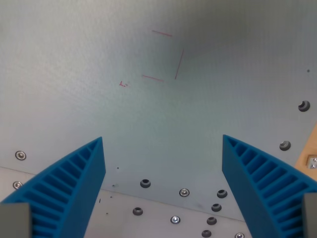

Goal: Move in gripper negative z

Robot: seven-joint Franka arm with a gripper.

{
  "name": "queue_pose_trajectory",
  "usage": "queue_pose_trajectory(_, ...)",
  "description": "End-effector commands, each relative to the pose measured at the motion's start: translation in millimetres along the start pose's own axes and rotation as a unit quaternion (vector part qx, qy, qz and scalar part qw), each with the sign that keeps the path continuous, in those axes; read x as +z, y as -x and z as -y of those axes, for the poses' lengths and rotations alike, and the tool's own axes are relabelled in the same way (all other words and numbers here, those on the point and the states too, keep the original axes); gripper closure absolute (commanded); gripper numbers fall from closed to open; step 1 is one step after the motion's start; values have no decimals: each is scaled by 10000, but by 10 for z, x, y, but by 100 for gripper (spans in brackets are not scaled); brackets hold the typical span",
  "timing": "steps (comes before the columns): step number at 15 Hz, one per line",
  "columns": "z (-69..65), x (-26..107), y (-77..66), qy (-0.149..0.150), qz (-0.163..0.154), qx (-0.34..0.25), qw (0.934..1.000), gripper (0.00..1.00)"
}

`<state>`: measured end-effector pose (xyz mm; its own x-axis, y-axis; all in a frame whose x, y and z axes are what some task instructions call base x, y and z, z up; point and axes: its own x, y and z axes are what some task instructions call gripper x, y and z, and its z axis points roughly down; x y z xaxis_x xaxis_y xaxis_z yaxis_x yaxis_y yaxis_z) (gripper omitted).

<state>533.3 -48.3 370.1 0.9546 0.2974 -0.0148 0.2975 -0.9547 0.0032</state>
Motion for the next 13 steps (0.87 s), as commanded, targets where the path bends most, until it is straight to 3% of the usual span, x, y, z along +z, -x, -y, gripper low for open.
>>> queue_pose_trajectory(1, 0, -74, 4, 7, -22, 1, 10000, 0)
queue_pose_trajectory(13, 1, -674, 6, 7, -22, 1, 10000, 0)
